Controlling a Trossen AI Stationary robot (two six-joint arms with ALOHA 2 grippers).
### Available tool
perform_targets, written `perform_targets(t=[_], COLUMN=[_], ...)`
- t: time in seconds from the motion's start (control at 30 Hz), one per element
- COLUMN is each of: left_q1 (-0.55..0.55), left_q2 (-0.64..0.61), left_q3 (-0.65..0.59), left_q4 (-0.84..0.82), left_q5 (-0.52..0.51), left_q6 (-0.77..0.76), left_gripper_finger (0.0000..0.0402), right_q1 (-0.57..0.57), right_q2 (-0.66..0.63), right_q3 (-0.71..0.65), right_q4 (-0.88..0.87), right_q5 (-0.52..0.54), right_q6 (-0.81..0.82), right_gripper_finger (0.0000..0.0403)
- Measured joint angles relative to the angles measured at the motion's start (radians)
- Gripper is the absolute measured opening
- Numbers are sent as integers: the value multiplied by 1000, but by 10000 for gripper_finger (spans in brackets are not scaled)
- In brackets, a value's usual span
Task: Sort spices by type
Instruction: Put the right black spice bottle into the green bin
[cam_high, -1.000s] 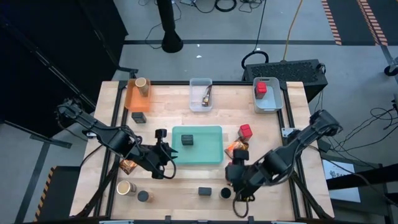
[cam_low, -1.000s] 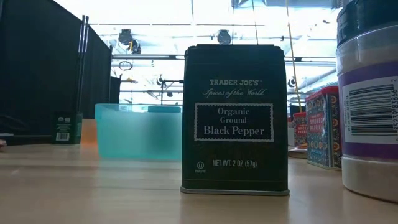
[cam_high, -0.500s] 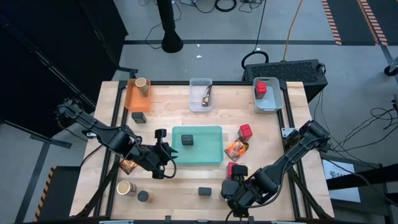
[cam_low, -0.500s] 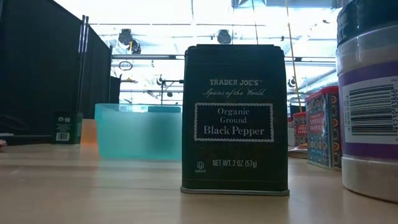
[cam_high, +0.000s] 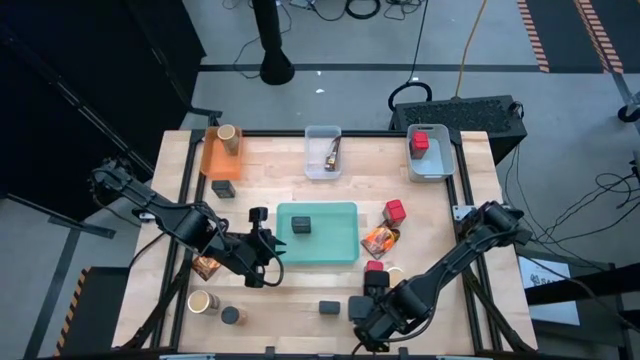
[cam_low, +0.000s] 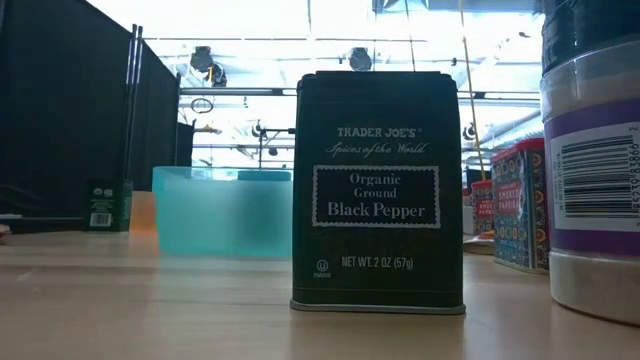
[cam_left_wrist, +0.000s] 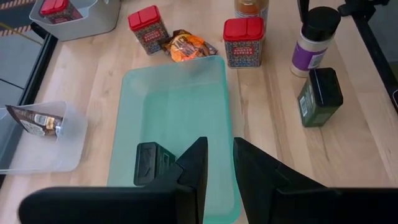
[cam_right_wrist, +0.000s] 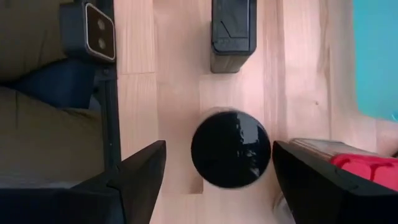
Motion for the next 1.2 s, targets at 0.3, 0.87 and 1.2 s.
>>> perform_targets(t=[0.3,0.87,1.2], left_q1=[0,0,0], left_q2=[0,0,0], left_q3=[0,0,0], left_q4=[0,5,5], left_q5=[0,-1,-1], left_q6=[0,0,0], left_gripper_finger=[80,80,80], right_q1=[-13,-11,-12], right_q2=[9,43,42], right_q3=[0,0,0], right_q4=[6,1,-2], right_q5=[1,-2,-23], right_q6=[1,-40,-32], right_gripper_finger=[280,254,172])
